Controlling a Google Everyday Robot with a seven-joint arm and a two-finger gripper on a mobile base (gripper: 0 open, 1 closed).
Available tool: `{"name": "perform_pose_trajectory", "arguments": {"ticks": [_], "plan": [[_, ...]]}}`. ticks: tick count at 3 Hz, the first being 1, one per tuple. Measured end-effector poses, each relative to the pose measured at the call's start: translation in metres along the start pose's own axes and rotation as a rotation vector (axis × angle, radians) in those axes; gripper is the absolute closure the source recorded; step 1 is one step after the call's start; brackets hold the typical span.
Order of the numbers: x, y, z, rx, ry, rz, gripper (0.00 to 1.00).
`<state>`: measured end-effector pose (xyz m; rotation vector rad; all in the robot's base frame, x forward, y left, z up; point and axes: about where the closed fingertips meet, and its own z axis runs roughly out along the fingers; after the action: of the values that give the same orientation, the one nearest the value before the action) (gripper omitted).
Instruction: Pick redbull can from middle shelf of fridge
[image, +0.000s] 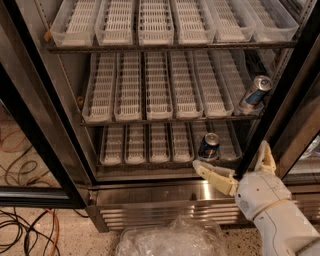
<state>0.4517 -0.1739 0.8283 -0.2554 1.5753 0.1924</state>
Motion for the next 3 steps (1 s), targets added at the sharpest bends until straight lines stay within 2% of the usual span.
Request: {"name": "perform_pose_trajectory", "arguments": {"ticks": [2,3], "plan": [[0.001,0.0,0.003,-0.006,-0.009,0.018,0.0],[-0.009,-0.008,0.013,0.015,-0.047,0.043,0.0]]}}
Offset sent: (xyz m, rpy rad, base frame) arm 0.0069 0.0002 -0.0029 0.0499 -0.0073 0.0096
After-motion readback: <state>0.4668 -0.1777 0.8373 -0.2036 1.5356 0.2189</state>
